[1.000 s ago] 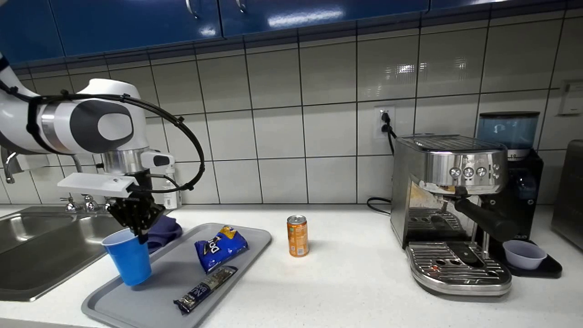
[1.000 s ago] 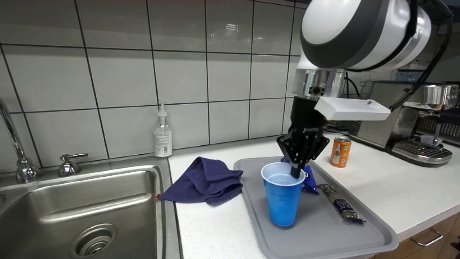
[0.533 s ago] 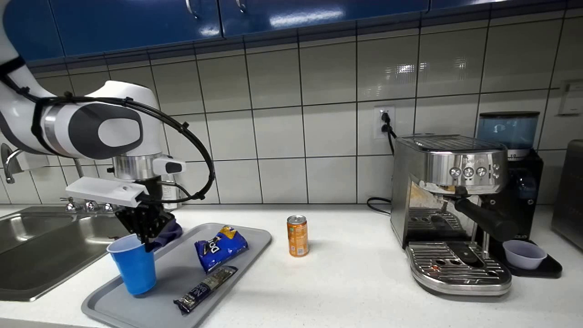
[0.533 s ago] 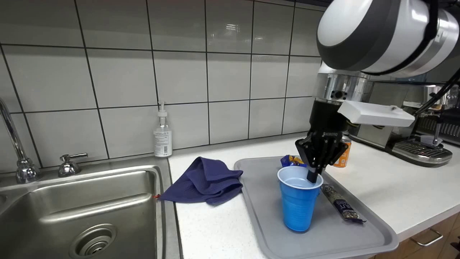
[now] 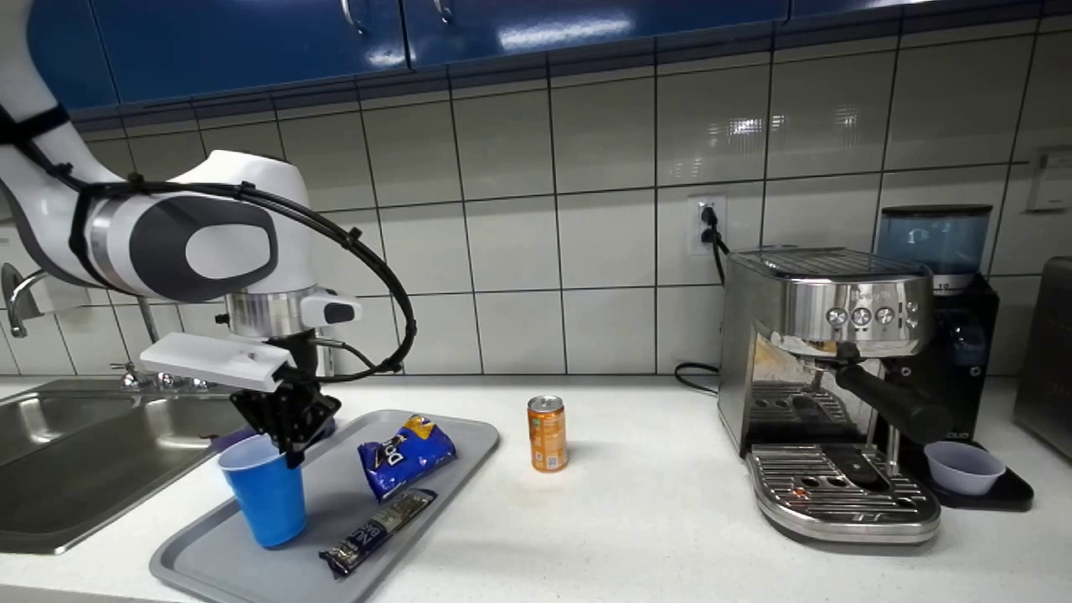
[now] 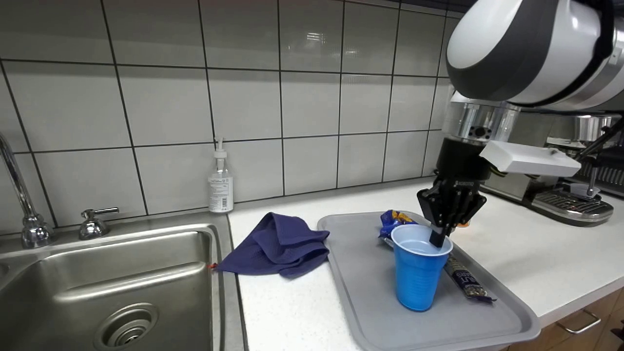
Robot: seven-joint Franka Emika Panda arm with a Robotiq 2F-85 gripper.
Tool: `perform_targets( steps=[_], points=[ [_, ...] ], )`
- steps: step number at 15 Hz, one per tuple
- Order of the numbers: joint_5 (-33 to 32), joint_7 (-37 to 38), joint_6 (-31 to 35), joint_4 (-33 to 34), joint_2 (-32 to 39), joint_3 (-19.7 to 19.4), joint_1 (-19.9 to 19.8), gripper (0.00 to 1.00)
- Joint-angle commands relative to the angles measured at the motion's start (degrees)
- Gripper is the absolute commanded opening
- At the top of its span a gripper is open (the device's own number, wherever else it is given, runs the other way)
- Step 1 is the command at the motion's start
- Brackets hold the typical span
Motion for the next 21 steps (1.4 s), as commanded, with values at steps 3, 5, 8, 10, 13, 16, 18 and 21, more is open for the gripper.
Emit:
perform_targets(
  steps=[3, 5, 8, 10, 13, 16, 18, 21],
  points=[
    [1.0, -2.9, 1.0, 0.1, -0.2, -0.1, -0.6, 0.3],
    [1.1, -3.1, 0.8, 0.1, -0.3, -0.1, -0.5, 0.4],
    [0.8, -2.9, 0.7, 0.1, -0.3, 0.0, -0.5, 0.6],
    [0.7, -2.9, 0.6, 0.1, -0.5, 0.0, -0.5, 0.76],
    [-0.3, -2.4, 0.7, 0.1, -1.1, 0.1, -0.7, 0.97],
    [-0.7, -2.1, 0.8, -0.8, -2.7, 0.2, -0.7, 1.0],
    [-2.1, -1.4, 1.1, -0.8, -3.4, 0.4, -0.8, 1.0],
    [-4.3, -0.7, 1.6, -0.5, -4.5, 0.9, -0.4, 1.0]
  ],
)
